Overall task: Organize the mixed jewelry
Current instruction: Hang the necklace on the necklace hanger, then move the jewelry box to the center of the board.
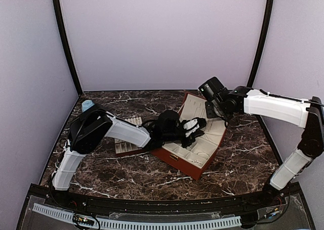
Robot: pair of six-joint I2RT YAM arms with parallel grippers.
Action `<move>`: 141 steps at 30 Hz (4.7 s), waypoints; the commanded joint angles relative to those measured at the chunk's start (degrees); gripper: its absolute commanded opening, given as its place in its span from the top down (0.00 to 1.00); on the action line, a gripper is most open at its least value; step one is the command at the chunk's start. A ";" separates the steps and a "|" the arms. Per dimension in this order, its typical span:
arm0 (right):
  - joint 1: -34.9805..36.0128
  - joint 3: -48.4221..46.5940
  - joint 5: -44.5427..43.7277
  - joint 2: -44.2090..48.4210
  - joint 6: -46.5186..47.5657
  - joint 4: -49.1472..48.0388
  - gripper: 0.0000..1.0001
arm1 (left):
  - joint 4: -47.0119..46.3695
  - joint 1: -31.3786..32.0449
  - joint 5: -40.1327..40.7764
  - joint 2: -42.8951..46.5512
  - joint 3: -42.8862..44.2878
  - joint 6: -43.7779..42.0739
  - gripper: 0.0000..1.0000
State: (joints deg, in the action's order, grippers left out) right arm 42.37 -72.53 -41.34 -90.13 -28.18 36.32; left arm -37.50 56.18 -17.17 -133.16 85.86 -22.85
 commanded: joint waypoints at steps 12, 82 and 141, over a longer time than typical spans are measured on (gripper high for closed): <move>-1.28 -0.66 -1.64 1.67 -0.83 -2.01 0.87 | -4.58 0.68 -1.87 2.85 1.50 1.14 1.00; -6.77 21.88 32.08 28.32 15.66 -17.73 0.15 | -1.76 -5.37 10.08 30.12 -24.92 35.01 0.20; -11.54 5.85 40.28 14.13 33.26 -4.31 0.35 | 14.21 -13.68 22.84 51.23 -43.13 44.08 0.17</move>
State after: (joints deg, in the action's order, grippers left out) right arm 30.59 -63.29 -4.40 -73.91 2.20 32.18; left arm -26.22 43.99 3.97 -86.98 46.17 19.22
